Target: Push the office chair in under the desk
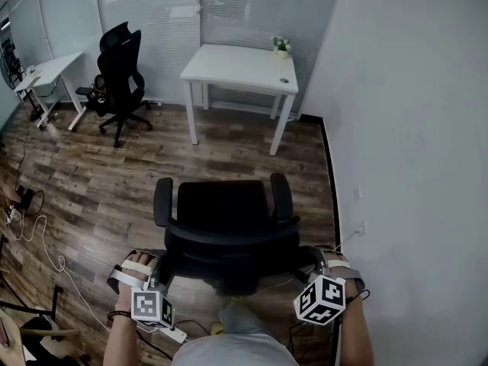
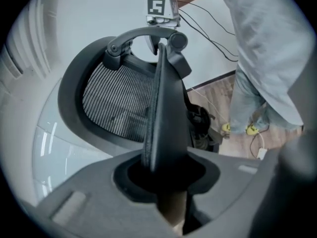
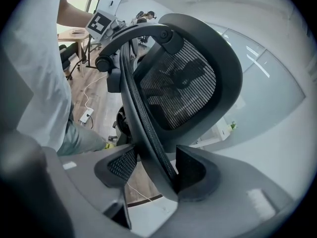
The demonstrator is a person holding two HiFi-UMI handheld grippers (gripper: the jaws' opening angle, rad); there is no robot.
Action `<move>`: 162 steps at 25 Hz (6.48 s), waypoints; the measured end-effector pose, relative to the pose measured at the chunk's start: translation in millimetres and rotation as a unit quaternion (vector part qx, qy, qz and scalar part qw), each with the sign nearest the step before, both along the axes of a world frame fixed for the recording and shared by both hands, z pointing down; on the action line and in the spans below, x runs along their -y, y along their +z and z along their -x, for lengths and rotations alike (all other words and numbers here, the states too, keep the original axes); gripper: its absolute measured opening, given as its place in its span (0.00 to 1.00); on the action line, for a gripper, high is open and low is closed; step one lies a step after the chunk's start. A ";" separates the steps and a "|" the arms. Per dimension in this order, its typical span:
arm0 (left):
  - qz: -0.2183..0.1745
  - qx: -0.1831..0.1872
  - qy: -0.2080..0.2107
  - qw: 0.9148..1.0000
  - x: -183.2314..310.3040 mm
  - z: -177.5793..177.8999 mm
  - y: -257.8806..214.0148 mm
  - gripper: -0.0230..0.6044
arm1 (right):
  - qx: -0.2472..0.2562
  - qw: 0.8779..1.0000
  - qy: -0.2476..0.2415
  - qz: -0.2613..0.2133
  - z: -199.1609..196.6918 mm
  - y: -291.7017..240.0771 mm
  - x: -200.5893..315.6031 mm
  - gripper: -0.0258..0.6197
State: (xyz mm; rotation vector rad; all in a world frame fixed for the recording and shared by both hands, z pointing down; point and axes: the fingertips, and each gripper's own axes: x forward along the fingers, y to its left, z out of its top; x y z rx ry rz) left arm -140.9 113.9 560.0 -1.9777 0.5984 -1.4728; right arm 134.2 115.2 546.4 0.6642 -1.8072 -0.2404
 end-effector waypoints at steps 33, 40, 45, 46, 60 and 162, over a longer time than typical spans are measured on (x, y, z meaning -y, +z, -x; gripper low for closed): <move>0.011 -0.002 0.022 1.000 291.0 -5.9 -5.5 0.22 | -0.012 1.000 0.011 -0.012 -6.5 -5.9 278.3 0.41; 0.010 -0.004 0.037 0.999 370.1 13.5 -8.8 0.22 | -0.018 0.999 0.031 0.001 12.7 -8.6 349.9 0.41; 0.012 -0.001 0.052 0.999 425.4 31.1 -13.0 0.22 | -0.020 0.999 0.047 0.005 30.9 -11.4 395.3 0.41; 0.012 -0.002 0.055 0.998 436.0 35.3 -13.7 0.22 | -0.020 0.999 0.050 0.007 35.4 -12.2 404.1 0.41; 0.009 -0.003 0.078 0.997 548.8 56.6 -15.2 0.22 | -0.009 0.997 0.070 -0.006 59.9 -14.9 504.0 0.41; -0.036 -0.490 -0.231 0.840 816.8 60.9 -127.1 0.26 | 0.358 0.863 0.287 -0.211 -11.5 -105.6 764.4 0.26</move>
